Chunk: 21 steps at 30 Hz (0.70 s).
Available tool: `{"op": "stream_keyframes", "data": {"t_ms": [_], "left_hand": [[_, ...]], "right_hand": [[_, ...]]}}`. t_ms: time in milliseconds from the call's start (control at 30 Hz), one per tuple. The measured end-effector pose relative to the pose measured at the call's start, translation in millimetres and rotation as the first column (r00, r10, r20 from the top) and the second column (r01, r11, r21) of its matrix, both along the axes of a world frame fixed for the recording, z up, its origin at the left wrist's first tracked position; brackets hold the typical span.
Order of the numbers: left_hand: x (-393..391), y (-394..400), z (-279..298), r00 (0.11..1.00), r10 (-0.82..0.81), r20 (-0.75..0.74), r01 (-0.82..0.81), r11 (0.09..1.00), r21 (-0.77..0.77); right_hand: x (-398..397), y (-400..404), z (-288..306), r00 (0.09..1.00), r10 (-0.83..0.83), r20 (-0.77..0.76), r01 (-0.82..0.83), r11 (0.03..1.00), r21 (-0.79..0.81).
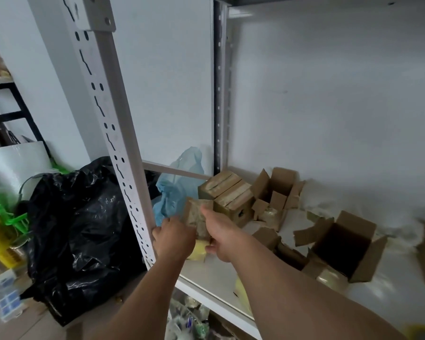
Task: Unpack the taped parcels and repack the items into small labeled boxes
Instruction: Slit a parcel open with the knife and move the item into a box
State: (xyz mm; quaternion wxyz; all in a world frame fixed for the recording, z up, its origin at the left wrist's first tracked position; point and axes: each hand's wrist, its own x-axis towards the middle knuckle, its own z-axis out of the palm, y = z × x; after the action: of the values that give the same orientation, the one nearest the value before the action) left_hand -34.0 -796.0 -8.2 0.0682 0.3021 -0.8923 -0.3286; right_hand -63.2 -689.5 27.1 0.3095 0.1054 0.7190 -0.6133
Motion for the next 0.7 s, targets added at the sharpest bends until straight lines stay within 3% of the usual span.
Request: {"op": "stream_keyframes", "data": {"t_ms": [167,300,500,600,700], "left_hand": [[15.5,25.7,28.2,0.945,0.05,-0.323,0.037,0.965,0.259],[29.8,54.7,66.7,0.895,0.005,-0.447,0.13,0.954,0.271],[55.8,138.9,108.7,0.829,-0.159,-0.536,0.356,0.889,0.287],[72.8,209.8,107.7,0.785,-0.269,-0.558,0.469,0.847,0.252],[88.4,285.0,97.2,0.772,-0.374,-0.514,0.537,0.816,0.213]], "right_hand": [[11.2,18.4,34.1,0.996,-0.068,-0.055,0.066,0.997,-0.03],[24.4,45.6,66.3,0.985,-0.121,-0.122,0.121,0.993,-0.006],[59.6,138.6,95.6,0.908,-0.259,-0.328,0.309,0.945,0.11],[82.6,212.3,95.6,0.842,-0.236,-0.485,0.383,0.895,0.229],[111.7,292.0,84.2,0.787,-0.28,-0.549,0.455,0.865,0.211]]}}
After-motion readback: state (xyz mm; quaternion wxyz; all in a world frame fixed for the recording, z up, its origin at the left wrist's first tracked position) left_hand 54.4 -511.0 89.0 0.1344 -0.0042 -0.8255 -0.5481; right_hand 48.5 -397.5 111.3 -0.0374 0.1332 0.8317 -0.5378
